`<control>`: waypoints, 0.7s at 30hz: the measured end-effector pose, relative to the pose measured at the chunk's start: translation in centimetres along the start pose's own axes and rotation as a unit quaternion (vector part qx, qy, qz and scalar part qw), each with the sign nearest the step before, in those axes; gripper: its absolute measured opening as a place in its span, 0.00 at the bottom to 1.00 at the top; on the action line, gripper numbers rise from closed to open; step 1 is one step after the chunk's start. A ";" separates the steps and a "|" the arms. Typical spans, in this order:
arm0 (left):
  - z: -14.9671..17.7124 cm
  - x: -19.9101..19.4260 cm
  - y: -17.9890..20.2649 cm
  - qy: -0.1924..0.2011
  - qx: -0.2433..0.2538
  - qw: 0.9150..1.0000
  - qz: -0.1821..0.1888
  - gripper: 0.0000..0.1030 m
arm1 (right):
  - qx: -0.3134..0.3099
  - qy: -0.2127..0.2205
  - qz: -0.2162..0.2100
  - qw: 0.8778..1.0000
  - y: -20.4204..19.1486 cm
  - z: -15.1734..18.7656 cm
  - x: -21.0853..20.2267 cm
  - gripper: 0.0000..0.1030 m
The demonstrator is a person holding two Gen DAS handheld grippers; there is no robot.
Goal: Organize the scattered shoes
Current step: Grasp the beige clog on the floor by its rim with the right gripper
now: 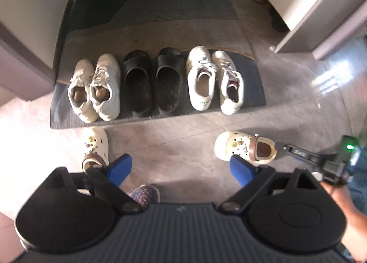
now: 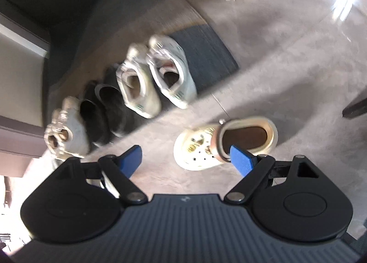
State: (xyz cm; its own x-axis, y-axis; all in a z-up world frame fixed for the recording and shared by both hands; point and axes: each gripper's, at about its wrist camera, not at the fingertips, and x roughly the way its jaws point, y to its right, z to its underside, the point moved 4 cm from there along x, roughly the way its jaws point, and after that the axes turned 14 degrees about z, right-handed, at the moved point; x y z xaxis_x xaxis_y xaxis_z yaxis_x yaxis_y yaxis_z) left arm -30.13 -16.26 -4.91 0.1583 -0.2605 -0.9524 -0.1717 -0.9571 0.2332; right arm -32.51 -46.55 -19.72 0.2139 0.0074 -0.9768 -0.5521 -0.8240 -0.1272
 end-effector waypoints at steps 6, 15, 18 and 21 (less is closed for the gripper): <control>3.1 2.5 -4.5 0.001 -0.056 0.998 0.010 0.91 | -0.028 -0.072 0.010 0.997 -1.0 0.9 12.7 0.83; 8.1 5.4 -12.3 0.004 -0.100 0.992 0.071 0.87 | -0.014 -0.115 0.028 0.993 -2.3 2.0 21.0 0.57; 8.6 4.2 -14.5 0.012 -0.118 0.990 0.077 0.87 | -0.005 -0.107 0.026 0.994 -3.3 2.8 20.0 0.34; 8.2 2.5 -16.2 0.019 -0.125 0.989 0.081 0.87 | 0.045 -0.115 0.024 0.992 -4.1 4.0 18.2 0.24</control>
State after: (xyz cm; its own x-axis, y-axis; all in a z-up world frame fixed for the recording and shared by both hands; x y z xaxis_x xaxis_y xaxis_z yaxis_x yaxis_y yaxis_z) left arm -34.93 -0.37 -12.69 0.1855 -0.4121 -0.8920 0.0475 -0.9030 0.4270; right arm -29.60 -40.81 -37.69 0.0017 0.1069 -0.9943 -0.6292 -0.7727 -0.0842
